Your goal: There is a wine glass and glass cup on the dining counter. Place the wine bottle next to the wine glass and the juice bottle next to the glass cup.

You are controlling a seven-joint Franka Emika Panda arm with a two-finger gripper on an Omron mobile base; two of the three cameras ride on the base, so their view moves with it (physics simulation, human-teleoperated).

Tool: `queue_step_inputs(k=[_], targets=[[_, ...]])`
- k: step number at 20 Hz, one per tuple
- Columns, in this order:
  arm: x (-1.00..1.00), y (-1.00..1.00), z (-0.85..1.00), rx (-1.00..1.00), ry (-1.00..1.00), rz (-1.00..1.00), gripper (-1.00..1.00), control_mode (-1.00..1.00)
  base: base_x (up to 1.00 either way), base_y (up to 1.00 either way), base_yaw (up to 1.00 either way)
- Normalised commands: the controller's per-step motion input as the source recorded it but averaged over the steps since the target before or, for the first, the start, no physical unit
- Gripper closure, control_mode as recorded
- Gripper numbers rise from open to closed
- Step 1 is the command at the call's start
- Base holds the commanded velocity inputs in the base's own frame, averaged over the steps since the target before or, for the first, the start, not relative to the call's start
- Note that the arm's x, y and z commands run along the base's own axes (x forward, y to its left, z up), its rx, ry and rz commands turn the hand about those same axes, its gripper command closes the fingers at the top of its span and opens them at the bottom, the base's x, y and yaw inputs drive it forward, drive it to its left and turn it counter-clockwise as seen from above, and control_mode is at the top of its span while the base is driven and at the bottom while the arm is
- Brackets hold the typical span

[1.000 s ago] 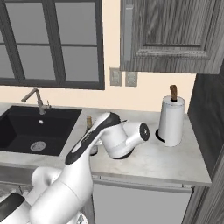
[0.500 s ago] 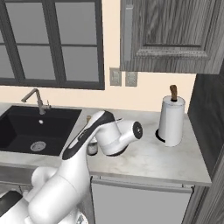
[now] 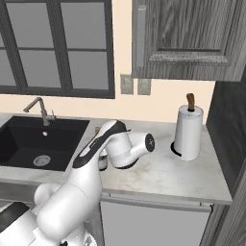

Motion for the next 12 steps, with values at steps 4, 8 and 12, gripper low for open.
queue_step_inputs(k=[4,8,12], targets=[[0.12,0.12,-0.06,0.0,0.0,0.04,-1.0,-1.0,0.0,0.0,0.0],[0.14,0.15,-0.06,0.0,0.0,0.02,-1.0,-1.0,0.0,0.0,0.0],[0.21,0.1,-0.05,0.0,0.0,0.0,-1.0,-1.0,0.0,0.0,0.0]])
